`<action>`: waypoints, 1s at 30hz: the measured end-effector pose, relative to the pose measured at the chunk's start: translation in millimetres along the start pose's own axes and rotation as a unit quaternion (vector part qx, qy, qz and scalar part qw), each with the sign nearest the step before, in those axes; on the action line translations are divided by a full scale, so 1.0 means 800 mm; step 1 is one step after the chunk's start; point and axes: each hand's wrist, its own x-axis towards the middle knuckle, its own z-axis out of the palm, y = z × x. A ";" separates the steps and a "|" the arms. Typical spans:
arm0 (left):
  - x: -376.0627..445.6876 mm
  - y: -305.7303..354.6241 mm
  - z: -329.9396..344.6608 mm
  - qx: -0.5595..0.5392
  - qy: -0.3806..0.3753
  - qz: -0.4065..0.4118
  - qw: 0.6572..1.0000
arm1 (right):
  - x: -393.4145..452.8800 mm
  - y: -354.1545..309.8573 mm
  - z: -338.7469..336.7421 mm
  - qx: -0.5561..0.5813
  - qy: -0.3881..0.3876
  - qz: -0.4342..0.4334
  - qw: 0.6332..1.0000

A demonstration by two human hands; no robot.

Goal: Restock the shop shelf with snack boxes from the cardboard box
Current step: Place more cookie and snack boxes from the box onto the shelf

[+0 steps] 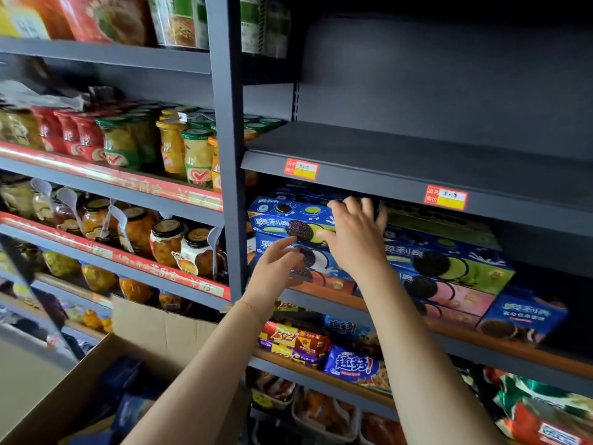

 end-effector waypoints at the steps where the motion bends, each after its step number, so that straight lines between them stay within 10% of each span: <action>1: 0.002 -0.003 0.000 -0.001 -0.002 -0.002 1.000 | 0.001 0.002 0.001 -0.005 -0.003 0.001 1.000; 10: 0.006 -0.011 -0.001 0.005 -0.010 -0.005 1.000 | -0.004 0.010 0.003 0.003 -0.022 -0.004 1.000; 16: -0.013 -0.047 -0.053 0.019 0.079 0.059 0.995 | -0.055 -0.063 0.025 0.283 0.162 -0.116 0.938; 23: -0.065 -0.233 -0.237 0.189 0.237 -0.135 0.943 | -0.144 -0.183 0.244 0.432 -0.210 -0.051 0.876; 30: -0.125 -0.408 -0.412 0.439 0.166 -0.275 0.840 | -0.249 -0.304 0.450 0.343 -0.426 -0.041 0.836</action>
